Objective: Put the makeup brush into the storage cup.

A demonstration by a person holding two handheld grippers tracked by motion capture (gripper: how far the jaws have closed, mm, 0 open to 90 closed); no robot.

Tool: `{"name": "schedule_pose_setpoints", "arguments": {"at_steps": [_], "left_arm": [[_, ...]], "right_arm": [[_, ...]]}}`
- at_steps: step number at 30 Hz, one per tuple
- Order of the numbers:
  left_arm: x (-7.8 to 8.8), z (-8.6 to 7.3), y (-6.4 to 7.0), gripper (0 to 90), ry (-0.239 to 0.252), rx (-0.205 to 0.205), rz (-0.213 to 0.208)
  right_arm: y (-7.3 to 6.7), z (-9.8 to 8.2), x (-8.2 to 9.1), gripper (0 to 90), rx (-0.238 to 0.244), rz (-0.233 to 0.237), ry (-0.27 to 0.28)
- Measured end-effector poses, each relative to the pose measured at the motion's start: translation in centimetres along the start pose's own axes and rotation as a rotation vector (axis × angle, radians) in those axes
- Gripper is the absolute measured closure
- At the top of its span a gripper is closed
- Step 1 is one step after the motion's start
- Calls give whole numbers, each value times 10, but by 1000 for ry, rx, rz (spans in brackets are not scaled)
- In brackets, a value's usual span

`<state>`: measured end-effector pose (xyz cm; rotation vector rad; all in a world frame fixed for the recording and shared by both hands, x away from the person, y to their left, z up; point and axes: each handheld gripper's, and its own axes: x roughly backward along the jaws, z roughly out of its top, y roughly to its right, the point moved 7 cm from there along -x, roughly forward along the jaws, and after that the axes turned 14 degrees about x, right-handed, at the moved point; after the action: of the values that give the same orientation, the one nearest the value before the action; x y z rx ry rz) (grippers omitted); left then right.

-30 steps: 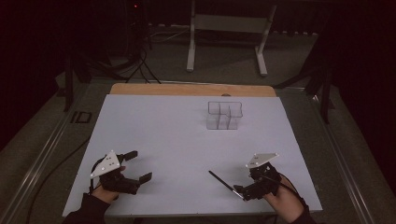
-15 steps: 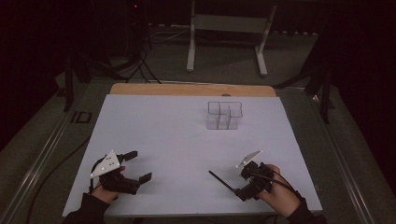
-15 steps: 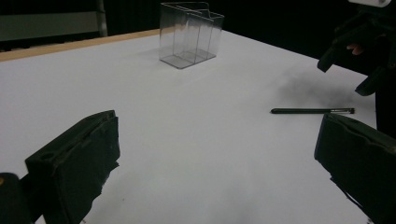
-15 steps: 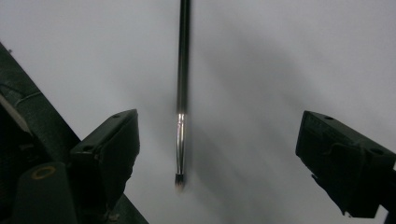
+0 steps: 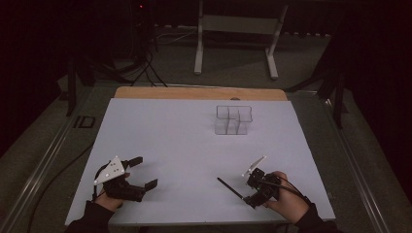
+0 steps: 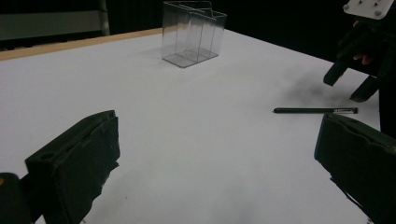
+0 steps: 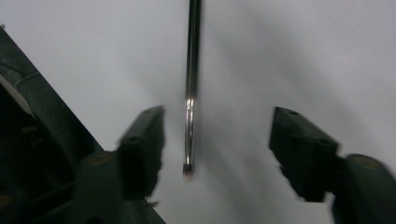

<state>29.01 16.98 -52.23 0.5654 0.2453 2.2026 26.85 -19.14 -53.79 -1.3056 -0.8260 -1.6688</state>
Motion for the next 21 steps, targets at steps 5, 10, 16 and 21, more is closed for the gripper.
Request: {"name": "schedule_pose_setpoints", "arguments": {"at_steps": [5, 10, 16, 21], "left_arm": [[1, 0, -1, 13, 1, 0, 7], [1, 0, -1, 13, 0, 1, 7], [1, 0, -1, 13, -1, -1, 10], [1, 0, -1, 13, -2, 0, 11]], "right_arm": [[-2, 2, -6, 516, 12, 9, -36], [-8, 3, -12, 556, 14, 39, -55], [-9, 3, -22, 622, 33, 14, -95], [-11, 4, -23, 703, 70, -39, -116]]}}
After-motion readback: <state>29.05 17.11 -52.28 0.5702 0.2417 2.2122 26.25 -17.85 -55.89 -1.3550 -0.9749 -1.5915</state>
